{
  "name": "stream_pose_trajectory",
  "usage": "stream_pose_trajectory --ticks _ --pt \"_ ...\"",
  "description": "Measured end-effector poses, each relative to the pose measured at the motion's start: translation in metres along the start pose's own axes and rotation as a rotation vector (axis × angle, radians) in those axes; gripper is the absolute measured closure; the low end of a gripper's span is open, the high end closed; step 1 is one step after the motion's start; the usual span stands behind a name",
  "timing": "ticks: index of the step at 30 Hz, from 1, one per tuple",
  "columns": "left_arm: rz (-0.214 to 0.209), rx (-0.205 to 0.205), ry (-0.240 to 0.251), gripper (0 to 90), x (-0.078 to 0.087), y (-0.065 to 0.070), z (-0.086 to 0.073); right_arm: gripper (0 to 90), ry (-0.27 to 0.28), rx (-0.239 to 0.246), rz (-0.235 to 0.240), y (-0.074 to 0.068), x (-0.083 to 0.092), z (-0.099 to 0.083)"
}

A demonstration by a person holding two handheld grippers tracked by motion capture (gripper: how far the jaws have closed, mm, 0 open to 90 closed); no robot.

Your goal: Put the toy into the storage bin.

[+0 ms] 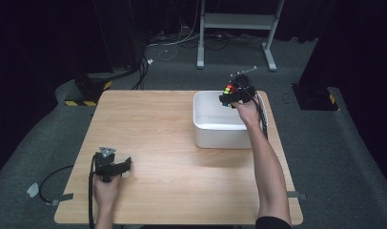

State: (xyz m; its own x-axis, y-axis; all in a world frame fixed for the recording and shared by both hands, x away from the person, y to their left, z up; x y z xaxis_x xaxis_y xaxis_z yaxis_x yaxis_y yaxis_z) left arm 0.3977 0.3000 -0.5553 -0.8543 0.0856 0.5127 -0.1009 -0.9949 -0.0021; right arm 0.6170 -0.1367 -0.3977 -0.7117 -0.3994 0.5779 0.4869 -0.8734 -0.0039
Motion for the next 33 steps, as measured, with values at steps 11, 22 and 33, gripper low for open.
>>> stream_pose_trajectory --ticks 11,22,33 --pt "0.0 0.0 0.0 18.1 0.0 0.0 0.0 13.7 -0.008 -0.011 0.001 0.001 -0.0024 -0.0049" --pt "0.0 0.0 0.0 18.1 0.0 0.0 0.0 13.7 -0.016 -0.011 0.004 0.0015 -0.0033 -0.0086" --pt "0.0 0.0 0.0 18.1 0.0 0.0 0.0 13.7 -0.003 -0.02 0.025 0.0012 0.0014 -0.0088"
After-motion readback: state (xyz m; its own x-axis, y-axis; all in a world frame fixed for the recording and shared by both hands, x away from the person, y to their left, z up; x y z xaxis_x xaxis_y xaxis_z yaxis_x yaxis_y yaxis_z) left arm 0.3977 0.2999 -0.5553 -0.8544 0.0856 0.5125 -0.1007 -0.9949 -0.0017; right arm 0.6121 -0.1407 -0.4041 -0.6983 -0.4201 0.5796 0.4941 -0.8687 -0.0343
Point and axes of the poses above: each handheld gripper's, and its own axes: x roughly backward along the jaws, z roughly out of its top, y roughly to its right, the point moved 4 cm from there along -x, roughly forward along the jaws, and after that the axes turned 12 degrees about y, right-handed, at the moved point
